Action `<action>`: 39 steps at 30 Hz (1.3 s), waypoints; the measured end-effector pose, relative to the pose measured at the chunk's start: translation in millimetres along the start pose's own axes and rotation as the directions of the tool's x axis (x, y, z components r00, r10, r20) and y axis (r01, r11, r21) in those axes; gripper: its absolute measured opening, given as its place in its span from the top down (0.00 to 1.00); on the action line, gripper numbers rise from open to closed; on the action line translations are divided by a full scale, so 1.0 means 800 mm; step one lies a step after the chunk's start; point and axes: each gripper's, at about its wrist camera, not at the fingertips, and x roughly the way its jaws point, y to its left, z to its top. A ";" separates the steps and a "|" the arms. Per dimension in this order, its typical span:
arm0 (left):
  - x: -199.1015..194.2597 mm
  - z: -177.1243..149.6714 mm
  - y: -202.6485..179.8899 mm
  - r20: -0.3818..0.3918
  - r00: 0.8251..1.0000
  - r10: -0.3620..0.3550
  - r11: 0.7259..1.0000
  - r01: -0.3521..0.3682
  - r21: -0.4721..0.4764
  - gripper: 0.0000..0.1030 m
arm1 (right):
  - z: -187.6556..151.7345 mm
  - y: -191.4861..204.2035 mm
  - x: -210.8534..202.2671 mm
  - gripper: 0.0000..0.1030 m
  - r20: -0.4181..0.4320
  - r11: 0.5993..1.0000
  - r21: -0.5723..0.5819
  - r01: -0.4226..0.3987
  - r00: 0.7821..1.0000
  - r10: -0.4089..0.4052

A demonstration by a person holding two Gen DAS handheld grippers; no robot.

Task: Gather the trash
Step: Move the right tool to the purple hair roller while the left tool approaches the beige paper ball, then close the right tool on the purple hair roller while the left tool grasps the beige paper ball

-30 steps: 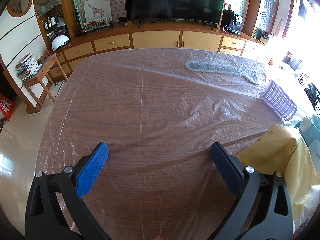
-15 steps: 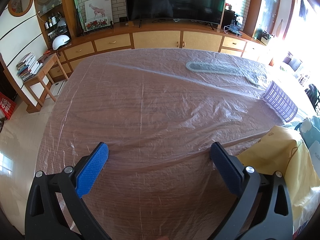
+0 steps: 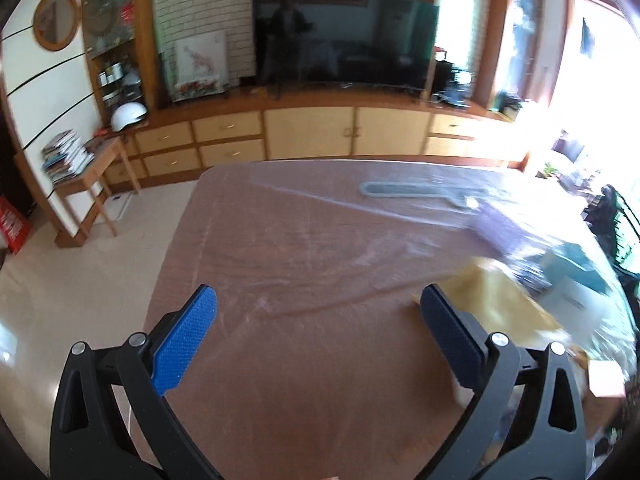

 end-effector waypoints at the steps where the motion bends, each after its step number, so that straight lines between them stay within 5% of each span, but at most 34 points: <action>1: -0.012 -0.008 -0.008 0.004 1.000 -0.020 1.000 0.020 0.015 0.01 | -0.006 0.010 -0.007 0.04 0.001 0.999 -0.004 -0.033 0.999 0.033; 8: -0.059 -0.062 -0.070 -0.015 0.993 -0.117 0.990 0.118 0.079 0.01 | -0.048 0.079 -0.034 0.04 -0.037 0.983 -0.008 -0.184 0.982 0.183; 13: -0.073 -0.095 -0.109 -0.041 0.983 -0.178 0.978 0.182 0.106 0.01 | -0.092 0.109 -0.041 0.04 -0.144 0.969 -0.036 -0.245 0.961 0.238; 24: -0.050 -0.124 -0.156 -0.096 0.980 -0.175 0.968 0.189 0.164 0.04 | -0.148 0.148 -0.020 0.13 -0.252 0.981 -0.034 -0.192 0.951 0.177; 28: -0.037 -0.128 -0.155 -0.122 0.977 -0.176 0.968 0.194 0.156 0.17 | -0.153 0.160 -0.011 0.15 -0.253 0.986 -0.024 -0.168 0.955 0.157; 33: -0.030 -0.130 -0.142 -0.162 0.961 -0.227 0.960 0.249 0.132 0.32 | -0.154 0.169 0.008 0.35 -0.268 0.989 0.001 -0.145 0.953 0.140; 37: -0.028 -0.131 -0.138 -0.182 0.945 -0.272 0.945 0.298 0.136 0.48 | -0.143 0.175 0.007 0.35 -0.241 0.989 0.003 -0.147 0.960 0.143; 39: -0.031 -0.130 -0.138 -0.180 0.944 -0.278 0.941 0.305 0.146 0.48 | -0.134 0.176 0.006 0.35 -0.224 0.987 0.013 -0.158 0.962 0.157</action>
